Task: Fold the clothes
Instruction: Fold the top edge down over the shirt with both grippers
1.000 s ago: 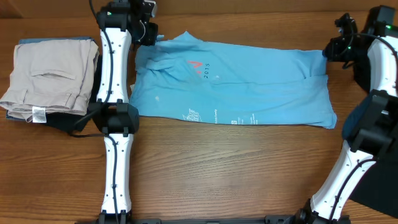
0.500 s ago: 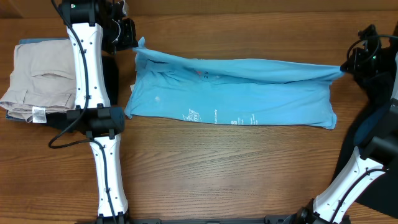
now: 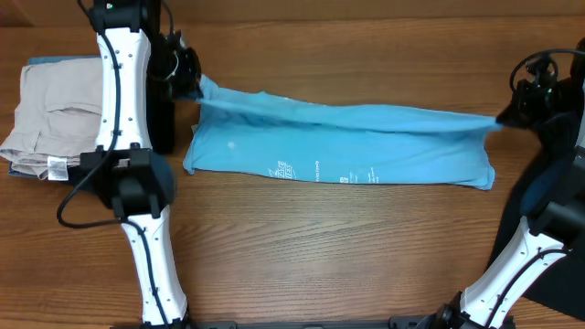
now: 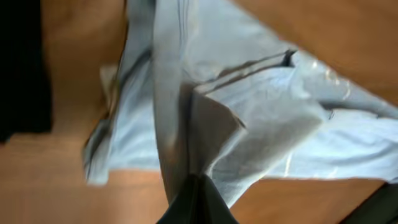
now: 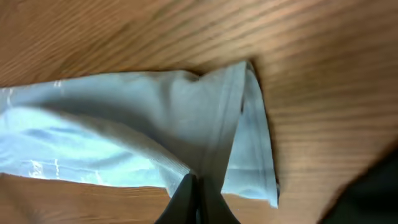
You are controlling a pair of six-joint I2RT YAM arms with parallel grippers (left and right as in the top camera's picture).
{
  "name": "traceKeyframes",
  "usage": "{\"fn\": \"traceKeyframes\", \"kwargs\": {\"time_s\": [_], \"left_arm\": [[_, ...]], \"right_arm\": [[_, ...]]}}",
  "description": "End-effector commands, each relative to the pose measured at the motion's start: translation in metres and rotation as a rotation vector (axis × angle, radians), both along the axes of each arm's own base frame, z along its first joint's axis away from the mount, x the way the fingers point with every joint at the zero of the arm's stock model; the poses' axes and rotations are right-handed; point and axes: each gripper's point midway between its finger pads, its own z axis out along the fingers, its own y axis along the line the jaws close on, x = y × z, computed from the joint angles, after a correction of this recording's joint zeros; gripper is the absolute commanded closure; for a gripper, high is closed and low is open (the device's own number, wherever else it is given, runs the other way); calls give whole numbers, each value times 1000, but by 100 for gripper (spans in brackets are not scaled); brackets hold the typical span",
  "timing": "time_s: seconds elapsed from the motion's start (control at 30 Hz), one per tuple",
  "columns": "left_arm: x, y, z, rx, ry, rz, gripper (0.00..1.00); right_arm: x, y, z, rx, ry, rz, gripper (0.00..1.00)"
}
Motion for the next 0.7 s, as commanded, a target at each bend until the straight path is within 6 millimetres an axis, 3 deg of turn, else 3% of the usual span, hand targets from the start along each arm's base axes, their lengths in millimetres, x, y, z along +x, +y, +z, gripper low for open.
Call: {"fn": "traceKeyframes", "kwargs": {"time_s": [0.0,0.07,0.1,0.2,0.37,0.67], "left_arm": [[-24,9,5,60,38,-36,96],[-40,6,-16,64,128,-59,96],[-52,6,-31,59,193,-65,96],[-68,19,-49,127,274,-72,96],[-85,32,-64,161,356,-63,96],[-101,39,-95,218,433,-25,96]], "right_arm": [[-11,-6,24,-64,23,-72,96],[-22,-3,23,-67,81,-85,96],[-35,-12,20,-126,163,-135,96],[-43,-16,13,-156,216,-176,96],[-80,-8,-25,-146,401,-176,96],[-100,0,-72,-132,476,-189,96]]}}
